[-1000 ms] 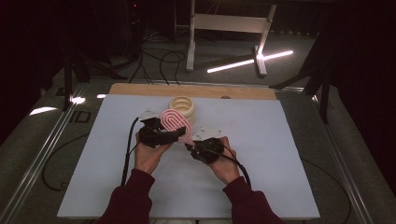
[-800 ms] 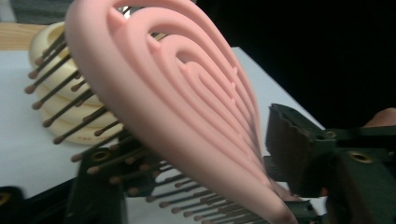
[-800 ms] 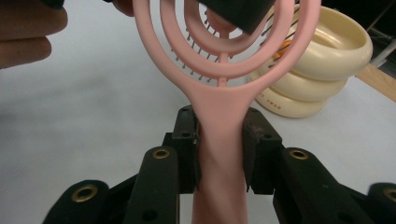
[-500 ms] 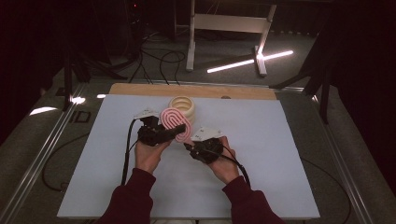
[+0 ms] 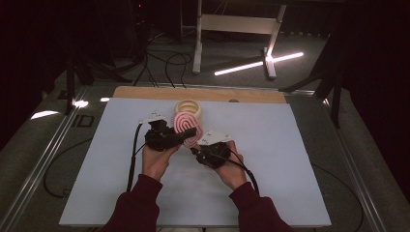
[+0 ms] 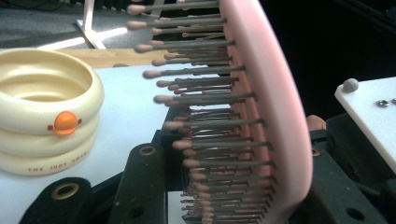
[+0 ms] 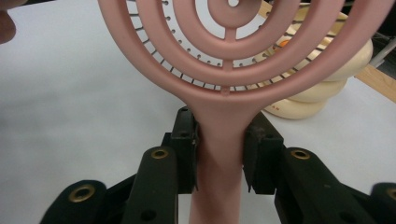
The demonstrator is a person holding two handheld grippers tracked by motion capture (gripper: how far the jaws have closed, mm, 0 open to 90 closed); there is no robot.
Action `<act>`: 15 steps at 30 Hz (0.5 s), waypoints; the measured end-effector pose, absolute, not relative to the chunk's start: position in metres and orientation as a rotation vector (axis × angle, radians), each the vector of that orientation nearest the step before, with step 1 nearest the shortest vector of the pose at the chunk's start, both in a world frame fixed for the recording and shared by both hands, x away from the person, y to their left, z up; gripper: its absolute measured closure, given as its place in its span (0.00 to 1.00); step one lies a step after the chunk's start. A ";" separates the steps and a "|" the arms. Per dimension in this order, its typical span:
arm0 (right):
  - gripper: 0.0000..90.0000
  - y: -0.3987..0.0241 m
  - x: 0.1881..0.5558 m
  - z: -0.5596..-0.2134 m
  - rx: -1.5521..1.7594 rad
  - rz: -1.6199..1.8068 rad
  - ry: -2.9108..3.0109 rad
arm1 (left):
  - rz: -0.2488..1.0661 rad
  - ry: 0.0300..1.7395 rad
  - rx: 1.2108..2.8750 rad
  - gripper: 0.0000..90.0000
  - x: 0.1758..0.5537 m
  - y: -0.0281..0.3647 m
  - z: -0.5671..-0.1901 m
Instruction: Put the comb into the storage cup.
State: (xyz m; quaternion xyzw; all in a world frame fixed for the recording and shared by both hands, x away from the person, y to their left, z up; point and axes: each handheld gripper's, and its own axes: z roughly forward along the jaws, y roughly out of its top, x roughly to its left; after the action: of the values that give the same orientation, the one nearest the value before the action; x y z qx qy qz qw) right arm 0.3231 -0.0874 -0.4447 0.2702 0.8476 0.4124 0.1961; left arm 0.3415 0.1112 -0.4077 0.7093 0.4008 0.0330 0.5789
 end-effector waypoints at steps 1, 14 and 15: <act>0.74 -0.088 0.323 -0.445 0.750 1.151 2.377 | 0.086 0.938 1.659 0.70 0.341 0.111 -0.407; 0.55 -0.094 0.321 -0.442 0.761 1.189 2.384 | 0.129 0.964 1.625 0.71 0.343 0.121 -0.402; 0.53 -0.095 0.321 -0.441 0.767 1.194 2.385 | 0.131 0.964 1.624 0.71 0.343 0.121 -0.401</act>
State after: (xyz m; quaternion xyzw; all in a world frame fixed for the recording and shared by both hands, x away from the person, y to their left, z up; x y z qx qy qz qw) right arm 0.3213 -0.0955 -0.4413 0.2718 0.8450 0.4230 0.1820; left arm 0.3431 0.1214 -0.4012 0.6961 0.4131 0.0560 0.5845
